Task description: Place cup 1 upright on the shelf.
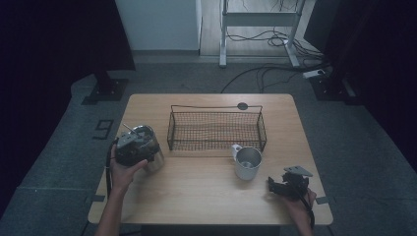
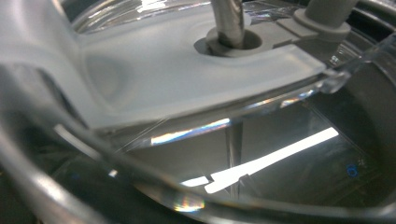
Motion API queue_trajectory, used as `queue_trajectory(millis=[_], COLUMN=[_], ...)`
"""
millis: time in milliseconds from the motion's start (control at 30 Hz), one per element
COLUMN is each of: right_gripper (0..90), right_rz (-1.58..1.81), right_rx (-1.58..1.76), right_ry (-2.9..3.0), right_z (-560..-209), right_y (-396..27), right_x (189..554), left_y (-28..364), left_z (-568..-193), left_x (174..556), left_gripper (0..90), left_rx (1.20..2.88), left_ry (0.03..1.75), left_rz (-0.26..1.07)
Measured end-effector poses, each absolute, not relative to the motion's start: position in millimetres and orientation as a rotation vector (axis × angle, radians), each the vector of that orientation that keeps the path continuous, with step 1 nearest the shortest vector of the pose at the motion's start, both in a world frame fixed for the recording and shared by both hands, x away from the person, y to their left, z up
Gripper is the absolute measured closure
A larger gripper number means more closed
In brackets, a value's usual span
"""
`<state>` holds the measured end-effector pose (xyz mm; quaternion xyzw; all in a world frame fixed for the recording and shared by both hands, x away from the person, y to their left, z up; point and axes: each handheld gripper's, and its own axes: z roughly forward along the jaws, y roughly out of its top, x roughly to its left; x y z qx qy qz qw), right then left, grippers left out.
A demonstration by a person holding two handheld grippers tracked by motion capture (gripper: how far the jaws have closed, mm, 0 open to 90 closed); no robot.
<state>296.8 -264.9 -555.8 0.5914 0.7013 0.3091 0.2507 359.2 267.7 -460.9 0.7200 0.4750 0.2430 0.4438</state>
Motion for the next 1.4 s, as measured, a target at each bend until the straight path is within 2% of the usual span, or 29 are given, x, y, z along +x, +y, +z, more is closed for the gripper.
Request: queue_trajectory(millis=[1400], right_gripper=[8.7], right_rz=[0.841], right_rx=[1.612], right_ry=[1.903], right_z=[-555.8], right_y=[-265.1], right_x=[296.7], left_y=[248.6], left_z=[-418.3], left_x=[352.5], left_gripper=[3.9], left_rx=[1.810], left_ry=[1.085], left_rz=[0.635])
